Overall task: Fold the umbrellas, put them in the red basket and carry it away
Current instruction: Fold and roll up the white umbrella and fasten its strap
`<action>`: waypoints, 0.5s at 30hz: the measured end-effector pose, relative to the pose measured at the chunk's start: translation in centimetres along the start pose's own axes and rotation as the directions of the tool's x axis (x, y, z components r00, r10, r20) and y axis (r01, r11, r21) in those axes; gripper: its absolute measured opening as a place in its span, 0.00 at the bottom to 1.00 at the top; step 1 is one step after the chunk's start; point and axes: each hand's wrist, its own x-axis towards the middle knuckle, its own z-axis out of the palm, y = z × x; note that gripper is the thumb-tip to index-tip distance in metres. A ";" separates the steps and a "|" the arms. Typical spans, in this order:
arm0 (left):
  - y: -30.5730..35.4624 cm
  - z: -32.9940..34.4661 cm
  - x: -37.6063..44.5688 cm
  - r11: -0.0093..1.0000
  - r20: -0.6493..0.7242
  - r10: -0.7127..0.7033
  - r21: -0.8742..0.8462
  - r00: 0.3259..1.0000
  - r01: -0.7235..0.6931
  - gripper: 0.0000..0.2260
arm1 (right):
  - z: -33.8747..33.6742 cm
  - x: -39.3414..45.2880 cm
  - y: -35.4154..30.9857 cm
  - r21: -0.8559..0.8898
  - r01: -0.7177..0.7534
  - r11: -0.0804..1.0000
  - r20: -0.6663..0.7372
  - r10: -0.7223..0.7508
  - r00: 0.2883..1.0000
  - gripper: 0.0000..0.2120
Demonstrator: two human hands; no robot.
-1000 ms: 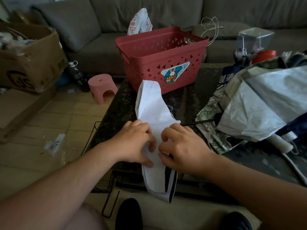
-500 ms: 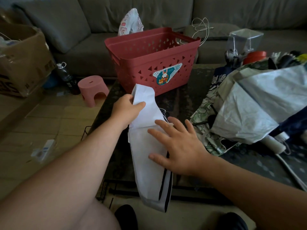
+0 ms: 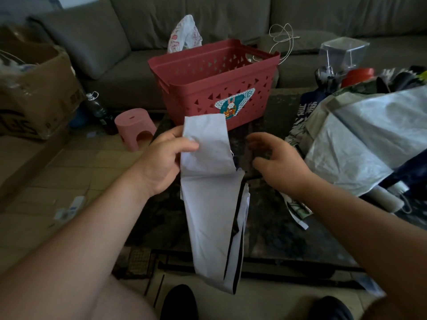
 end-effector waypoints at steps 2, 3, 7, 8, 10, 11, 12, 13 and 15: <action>0.0 -0.1 -1.1 0.999 0.069 -0.027 -0.043 0.997 0.030 0.23 | 0.1 0.1 0.0 0.093 0.007 0.996 0.030 -0.010 1.000 0.23; -0.1 -0.2 -1.4 0.998 0.073 -0.034 -0.052 0.997 0.037 0.23 | 0.2 0.1 -0.1 0.116 0.008 0.993 0.049 -0.013 0.999 0.22; -0.7 -0.6 -2.1 0.980 0.058 -0.045 -0.189 0.997 0.055 0.21 | 1.4 0.3 -0.2 0.119 0.039 0.992 0.069 -0.047 0.997 0.13; -0.7 -0.8 -2.1 0.971 0.063 -0.045 -0.232 0.997 0.059 0.21 | 1.6 0.4 -0.2 0.115 0.043 0.992 0.079 -0.052 0.995 0.12; -1.0 -1.3 -2.2 0.952 0.089 -0.040 -0.300 0.995 0.065 0.29 | 2.1 0.3 -0.4 0.089 0.053 0.995 0.106 -0.063 0.992 0.12; -1.2 -1.4 -2.2 0.942 0.116 -0.042 -0.325 0.992 0.078 0.35 | 2.3 0.2 -0.5 0.071 0.062 0.996 0.112 -0.070 0.991 0.12; -1.4 -1.3 -2.2 0.933 0.142 -0.042 -0.348 0.989 0.089 0.39 | 2.5 0.2 -0.6 0.063 0.075 0.995 0.115 -0.082 0.990 0.13; -1.6 -1.2 -2.2 0.927 0.161 -0.034 -0.364 0.986 0.091 0.40 | 2.7 0.2 -0.8 0.065 0.083 0.994 0.119 -0.091 0.989 0.14; -1.9 -0.8 -2.2 0.915 0.172 -0.018 -0.395 0.985 0.086 0.40 | 3.1 0.4 -0.9 0.077 0.091 0.993 0.127 -0.101 0.987 0.18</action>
